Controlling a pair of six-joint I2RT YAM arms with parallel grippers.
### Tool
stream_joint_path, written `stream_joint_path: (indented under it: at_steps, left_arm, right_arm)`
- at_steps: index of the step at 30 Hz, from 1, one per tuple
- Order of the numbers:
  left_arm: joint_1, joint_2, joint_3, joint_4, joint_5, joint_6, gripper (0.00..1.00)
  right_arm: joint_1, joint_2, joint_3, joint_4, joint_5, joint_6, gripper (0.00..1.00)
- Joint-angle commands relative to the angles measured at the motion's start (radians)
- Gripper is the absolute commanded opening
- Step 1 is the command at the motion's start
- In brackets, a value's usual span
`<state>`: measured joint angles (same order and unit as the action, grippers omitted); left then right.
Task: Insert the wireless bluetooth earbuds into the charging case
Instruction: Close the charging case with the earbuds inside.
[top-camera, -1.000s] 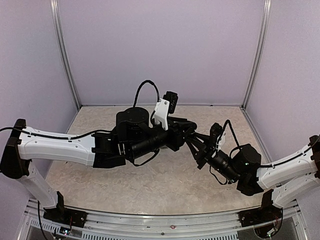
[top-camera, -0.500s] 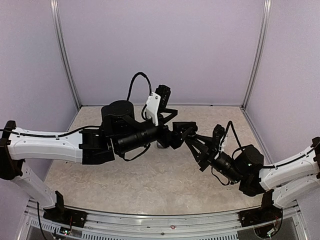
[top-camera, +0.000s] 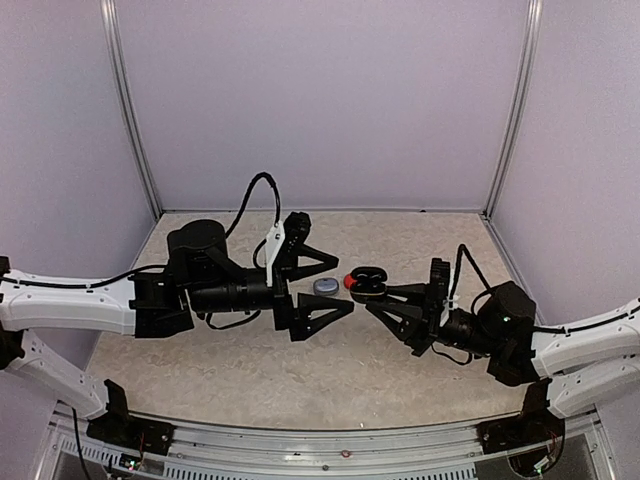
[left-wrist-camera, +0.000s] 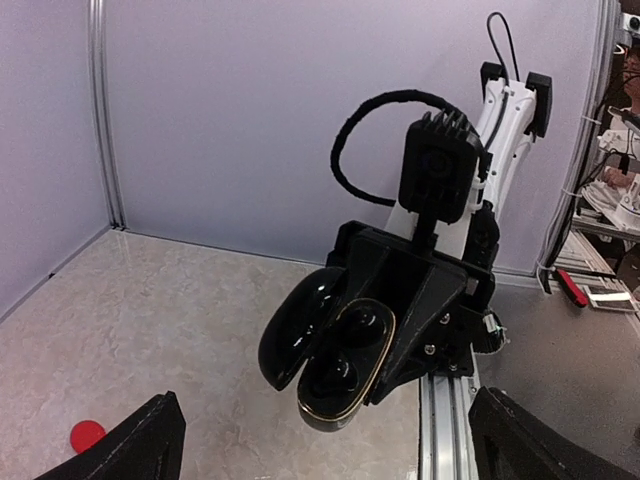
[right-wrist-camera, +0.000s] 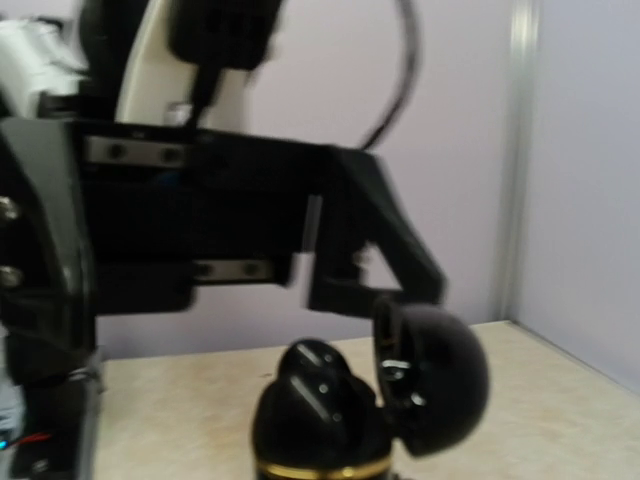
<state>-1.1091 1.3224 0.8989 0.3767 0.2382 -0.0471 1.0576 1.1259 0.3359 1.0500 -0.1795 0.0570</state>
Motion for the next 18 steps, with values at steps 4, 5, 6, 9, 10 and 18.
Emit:
stream_joint_path:
  at_steps: [4, 5, 6, 9, 10, 18]
  left_arm:
    - [0.01, 0.029, -0.008, 0.109, 0.242, 0.082, 0.99]
    - [0.007, 0.036, 0.0, 0.103, 0.252, 0.091, 0.98]
    - [0.005, 0.043, 0.007, 0.095, 0.259, 0.099, 0.97]
    - [0.001, 0.049, 0.023, 0.076, 0.314, 0.118, 0.92]
    - [-0.001, 0.047, 0.027, 0.071, 0.328, 0.122, 0.9]
    - [-0.051, -0.007, 0.031, 0.006, 0.263, 0.234, 0.8]
  right_arm:
    - [-0.025, 0.009, 0.081, -0.095, -0.214, 0.069, 0.0]
    - [-0.029, 0.014, 0.088, -0.103, -0.224, 0.076, 0.0]
    - [-0.032, 0.018, 0.093, -0.11, -0.234, 0.081, 0.0]
    - [-0.049, 0.029, 0.102, -0.119, -0.239, 0.11, 0.0]
    - [-0.056, 0.031, 0.103, -0.117, -0.241, 0.12, 0.0]
    - [-0.135, 0.078, 0.119, -0.126, -0.259, 0.237, 0.0]
